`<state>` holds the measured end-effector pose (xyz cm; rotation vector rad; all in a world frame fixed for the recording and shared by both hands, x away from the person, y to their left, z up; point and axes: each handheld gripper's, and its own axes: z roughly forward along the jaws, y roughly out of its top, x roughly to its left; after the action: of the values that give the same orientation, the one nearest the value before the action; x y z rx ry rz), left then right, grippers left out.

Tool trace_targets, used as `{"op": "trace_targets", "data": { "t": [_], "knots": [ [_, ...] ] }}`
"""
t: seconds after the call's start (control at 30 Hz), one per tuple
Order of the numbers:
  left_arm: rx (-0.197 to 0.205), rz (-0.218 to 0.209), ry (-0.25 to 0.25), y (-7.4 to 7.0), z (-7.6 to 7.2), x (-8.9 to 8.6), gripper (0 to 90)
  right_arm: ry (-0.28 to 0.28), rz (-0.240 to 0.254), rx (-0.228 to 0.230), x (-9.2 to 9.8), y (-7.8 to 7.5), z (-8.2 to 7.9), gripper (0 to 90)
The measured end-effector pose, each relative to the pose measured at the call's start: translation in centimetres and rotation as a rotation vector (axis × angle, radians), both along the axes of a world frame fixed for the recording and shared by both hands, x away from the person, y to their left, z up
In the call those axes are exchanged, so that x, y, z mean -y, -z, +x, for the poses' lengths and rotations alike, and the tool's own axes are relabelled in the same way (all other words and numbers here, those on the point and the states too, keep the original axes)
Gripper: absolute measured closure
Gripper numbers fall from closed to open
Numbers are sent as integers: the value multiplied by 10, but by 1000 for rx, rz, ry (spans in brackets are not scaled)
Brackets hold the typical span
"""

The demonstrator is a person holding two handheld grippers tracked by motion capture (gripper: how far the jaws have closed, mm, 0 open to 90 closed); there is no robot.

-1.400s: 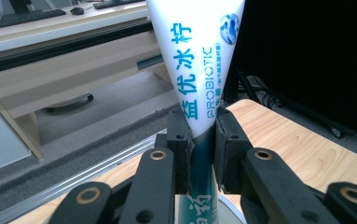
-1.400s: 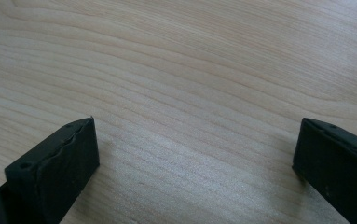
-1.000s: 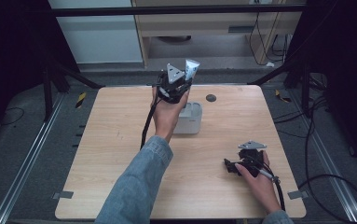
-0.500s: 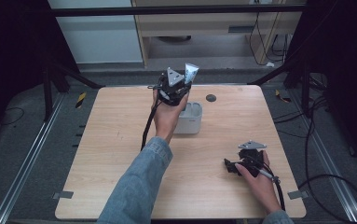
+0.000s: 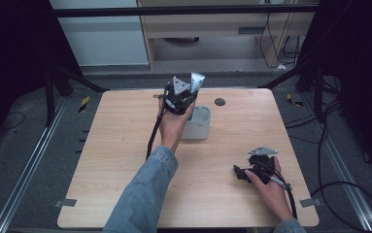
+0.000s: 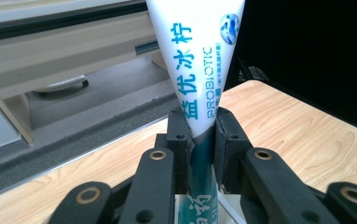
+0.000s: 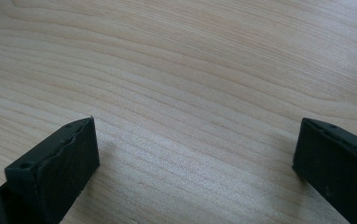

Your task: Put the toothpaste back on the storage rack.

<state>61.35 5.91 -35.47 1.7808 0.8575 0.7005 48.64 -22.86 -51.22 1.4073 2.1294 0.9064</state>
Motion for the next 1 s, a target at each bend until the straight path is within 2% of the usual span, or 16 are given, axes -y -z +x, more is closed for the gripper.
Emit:
{"op": "trace_targets", "data": {
  "t": [0.3, 0.37, 0.77, 1.0],
  "knots": [
    [-24, 20, 3, 10, 1, 0, 779, 1, 3, -1, 0, 0, 0, 4],
    [-32, 39, 7, 13, 2, -1, 779, 2, 3, -1, 0, 0, 0, 4],
    [-42, 28, 7, 11, 2, -5, 778, 0, 0, 3, 0, 0, 0, 4],
    [-50, 46, 17, 14, 4, -5, 777, 1, 1, 2, 0, 0, 0, 4]
  ]
}}
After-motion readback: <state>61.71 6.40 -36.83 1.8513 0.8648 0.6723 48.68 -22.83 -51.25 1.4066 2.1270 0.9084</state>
